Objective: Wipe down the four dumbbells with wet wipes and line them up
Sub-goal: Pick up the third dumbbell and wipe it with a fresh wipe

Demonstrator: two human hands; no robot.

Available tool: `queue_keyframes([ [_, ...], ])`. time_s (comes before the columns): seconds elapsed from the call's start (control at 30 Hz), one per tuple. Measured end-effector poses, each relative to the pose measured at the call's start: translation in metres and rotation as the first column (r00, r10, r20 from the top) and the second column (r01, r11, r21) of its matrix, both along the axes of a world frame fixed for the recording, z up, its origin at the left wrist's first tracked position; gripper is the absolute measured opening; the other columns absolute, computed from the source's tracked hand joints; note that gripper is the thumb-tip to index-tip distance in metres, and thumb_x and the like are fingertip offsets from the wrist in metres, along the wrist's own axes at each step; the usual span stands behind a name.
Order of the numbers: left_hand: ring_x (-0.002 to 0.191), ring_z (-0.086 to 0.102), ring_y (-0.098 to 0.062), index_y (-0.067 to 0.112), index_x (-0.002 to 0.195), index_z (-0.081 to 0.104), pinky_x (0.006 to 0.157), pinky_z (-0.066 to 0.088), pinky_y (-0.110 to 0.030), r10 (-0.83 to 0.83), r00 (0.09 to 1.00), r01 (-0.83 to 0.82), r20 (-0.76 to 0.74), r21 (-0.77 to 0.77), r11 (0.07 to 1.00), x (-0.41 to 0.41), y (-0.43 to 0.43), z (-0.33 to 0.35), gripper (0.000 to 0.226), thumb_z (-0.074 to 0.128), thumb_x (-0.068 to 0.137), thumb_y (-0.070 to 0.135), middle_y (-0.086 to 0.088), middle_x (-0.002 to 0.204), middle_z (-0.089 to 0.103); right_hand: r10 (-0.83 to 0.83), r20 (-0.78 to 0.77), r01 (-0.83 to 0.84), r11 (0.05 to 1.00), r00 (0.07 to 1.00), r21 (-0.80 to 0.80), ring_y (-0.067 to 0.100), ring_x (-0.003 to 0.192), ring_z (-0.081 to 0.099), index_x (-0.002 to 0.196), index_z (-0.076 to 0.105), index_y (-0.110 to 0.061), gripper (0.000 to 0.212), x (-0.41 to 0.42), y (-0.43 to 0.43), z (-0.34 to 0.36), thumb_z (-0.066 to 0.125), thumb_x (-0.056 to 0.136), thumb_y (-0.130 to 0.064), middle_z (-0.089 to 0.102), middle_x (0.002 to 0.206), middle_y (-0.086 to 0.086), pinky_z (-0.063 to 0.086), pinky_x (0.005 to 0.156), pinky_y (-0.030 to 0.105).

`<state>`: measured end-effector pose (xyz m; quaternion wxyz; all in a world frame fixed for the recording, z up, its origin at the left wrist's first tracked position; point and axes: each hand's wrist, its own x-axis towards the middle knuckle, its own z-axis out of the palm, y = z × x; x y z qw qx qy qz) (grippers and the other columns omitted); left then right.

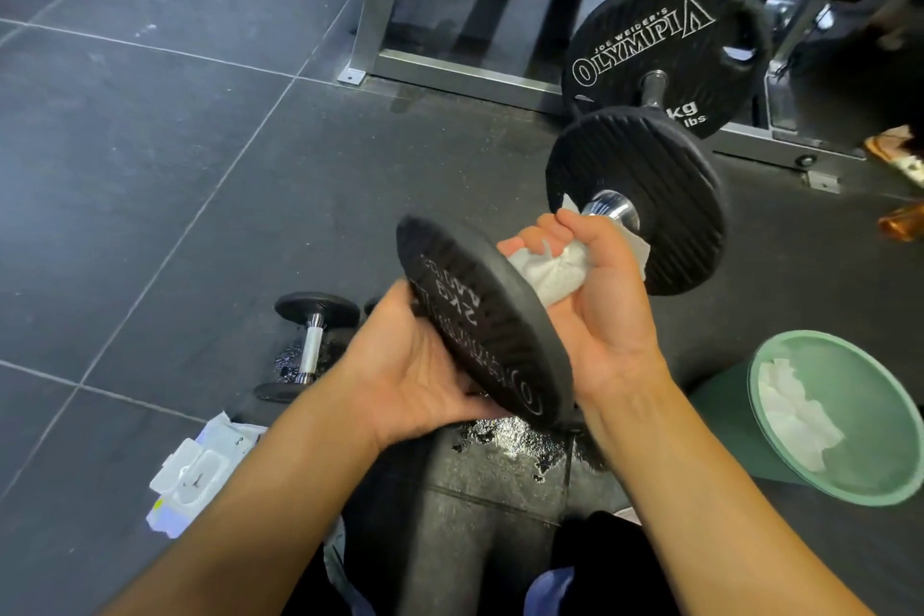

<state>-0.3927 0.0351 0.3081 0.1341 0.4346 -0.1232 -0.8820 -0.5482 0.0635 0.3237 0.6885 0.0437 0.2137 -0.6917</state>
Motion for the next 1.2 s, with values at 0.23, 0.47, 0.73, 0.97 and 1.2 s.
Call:
queue_keyframes([
  [0.23, 0.112, 0.066, -0.028, 0.03, 0.113, 0.069, 0.098, 0.054, -0.056, 0.39, 0.921, -0.289, 0.025, -0.627, 0.723, -0.01, 0.008, 0.011, 0.06, 0.045, 0.09, 0.08, -0.005, 0.113, 0.071, -0.065, -0.102, 0.066, 0.998, 0.993, 0.006, 0.01, 0.057, 0.041, 0.067, 0.045, -0.017, 0.026, -0.011, 0.001, 0.007, 0.058, 0.09, -0.013, 0.04, 0.061, -0.005, 0.043, 0.078, 0.027],
  [0.47, 0.129, 0.045, 0.0, 0.023, 0.154, 0.025, 0.11, 0.034, -0.021, 0.298, 0.952, 0.044, 0.076, -0.993, 0.111, -0.015, 0.029, 0.002, 0.096, 0.065, 0.083, 0.074, 0.01, 0.146, 0.038, -0.051, -0.124, 0.053, 0.999, 0.991, 0.006, 0.011, 0.057, 0.044, 0.068, 0.047, -0.017, 0.026, -0.006, 0.0, 0.004, 0.057, 0.092, -0.015, 0.041, 0.061, -0.003, 0.046, 0.073, 0.028],
  [0.73, 0.082, 0.061, -0.028, 0.02, 0.108, 0.06, 0.071, 0.057, -0.041, 0.412, 0.911, -0.37, -0.036, -0.513, 0.774, -0.02, 0.021, 0.021, 0.069, 0.063, 0.07, 0.078, -0.011, 0.094, 0.06, 0.02, -0.13, -0.027, 0.998, 0.991, -0.057, 0.009, 0.049, 0.047, 0.061, 0.045, -0.019, 0.031, -0.009, 0.007, 0.018, 0.053, 0.091, -0.018, 0.04, 0.054, -0.006, 0.042, 0.076, 0.028],
  [0.97, 0.092, 0.079, -0.034, 0.01, 0.11, 0.078, 0.078, 0.064, -0.05, 0.156, 0.986, -0.147, 0.055, -0.143, 0.979, -0.012, 0.02, -0.002, 0.076, 0.035, 0.099, 0.072, -0.017, 0.107, 0.079, -0.008, -0.217, -0.01, 0.997, 0.976, -0.082, 0.006, 0.054, 0.039, 0.063, 0.046, -0.018, 0.027, -0.018, 0.01, 0.018, 0.054, 0.088, -0.018, 0.038, 0.056, -0.007, 0.044, 0.074, 0.026],
  [1.2, 0.116, 0.059, -0.008, 0.011, 0.133, 0.051, 0.104, 0.044, -0.028, 0.354, 0.928, -0.199, -0.118, -0.959, 0.201, -0.019, 0.035, -0.003, 0.062, 0.048, 0.099, 0.063, 0.012, 0.124, 0.063, -0.059, -0.189, 0.057, 0.998, 0.98, -0.018, 0.007, 0.053, 0.04, 0.064, 0.047, -0.018, 0.029, -0.021, 0.007, 0.013, 0.053, 0.093, -0.015, 0.039, 0.057, -0.005, 0.042, 0.075, 0.026],
])
